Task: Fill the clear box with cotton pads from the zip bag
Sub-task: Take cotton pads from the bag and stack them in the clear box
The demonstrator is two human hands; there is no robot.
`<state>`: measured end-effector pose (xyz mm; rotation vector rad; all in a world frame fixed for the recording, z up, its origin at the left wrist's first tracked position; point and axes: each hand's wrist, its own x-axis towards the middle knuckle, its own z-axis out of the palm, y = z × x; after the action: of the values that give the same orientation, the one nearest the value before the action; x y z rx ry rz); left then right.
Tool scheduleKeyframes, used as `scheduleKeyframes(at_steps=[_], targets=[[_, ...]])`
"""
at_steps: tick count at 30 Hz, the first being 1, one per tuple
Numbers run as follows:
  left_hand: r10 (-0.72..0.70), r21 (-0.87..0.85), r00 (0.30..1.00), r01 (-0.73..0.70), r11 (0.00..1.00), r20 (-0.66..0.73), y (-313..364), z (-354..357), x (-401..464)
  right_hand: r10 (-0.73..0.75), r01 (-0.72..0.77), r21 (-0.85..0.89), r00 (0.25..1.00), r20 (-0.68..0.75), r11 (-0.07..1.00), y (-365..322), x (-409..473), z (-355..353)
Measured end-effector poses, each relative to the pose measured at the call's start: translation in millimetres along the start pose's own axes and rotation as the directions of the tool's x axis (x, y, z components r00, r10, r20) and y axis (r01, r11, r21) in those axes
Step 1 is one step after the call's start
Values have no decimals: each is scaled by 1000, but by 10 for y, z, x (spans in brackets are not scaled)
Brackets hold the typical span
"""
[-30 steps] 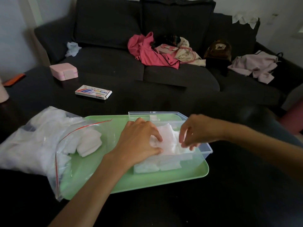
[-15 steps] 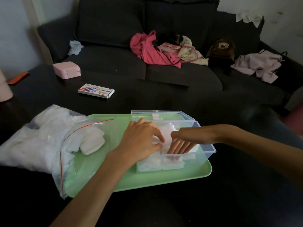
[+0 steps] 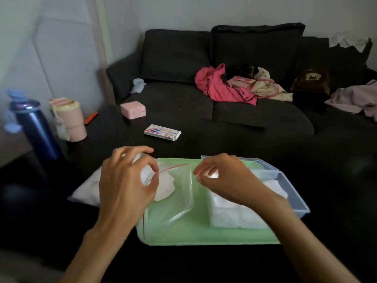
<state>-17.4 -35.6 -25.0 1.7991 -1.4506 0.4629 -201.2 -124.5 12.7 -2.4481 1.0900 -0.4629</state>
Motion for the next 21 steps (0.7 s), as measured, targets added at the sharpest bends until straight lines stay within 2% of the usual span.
scheduleKeyframes(at_steps=[2, 4, 6, 7, 11, 14, 16, 17, 19, 21], targets=[[-259, -2, 963, 259, 966, 79, -236, -71, -79, -35, 31, -59, 997, -70, 998, -187, 81, 260], [-528, -7, 812, 547, 837, 249, -424, -73, -129, -50, 37, -102, 991, -122, 994, -253, 142, 467], [-621, 23, 682, 666, 746, 387, -625, -47, -169, -54, 33, -145, 988, -146, 989, -274, 191, 628], [-624, 18, 653, 685, 729, 430, -699, -27, -182, -50, 23, -162, 986, -162, 987, -266, 207, 691], [-611, -84, 647, 715, 694, 456, -905, 16, -172, -113, 63, -183, 954, -279, 981, -301, 265, 884], [-587, -240, 666, 730, 640, 459, -1026, 43, -159, -130, 96, -136, 955, -268, 986, -366, 303, 1041], [-582, -281, 671, 731, 622, 459, -1044, 50, -150, -104, 74, -133, 966, -238, 988, -377, 316, 1111], [-587, -260, 669, 731, 631, 456, -1062, 57, -151, -85, 53, -150, 971, -221, 987, -392, 334, 1156], [-591, -113, 682, 691, 714, 430, -1037, 73, -153, -13, -27, -204, 982, -190, 979, -411, 366, 1211], [-548, 62, 754, 567, 821, 361, -953, 68, -156, 81, -119, -265, 985, -149, 957, -431, 403, 1240]])
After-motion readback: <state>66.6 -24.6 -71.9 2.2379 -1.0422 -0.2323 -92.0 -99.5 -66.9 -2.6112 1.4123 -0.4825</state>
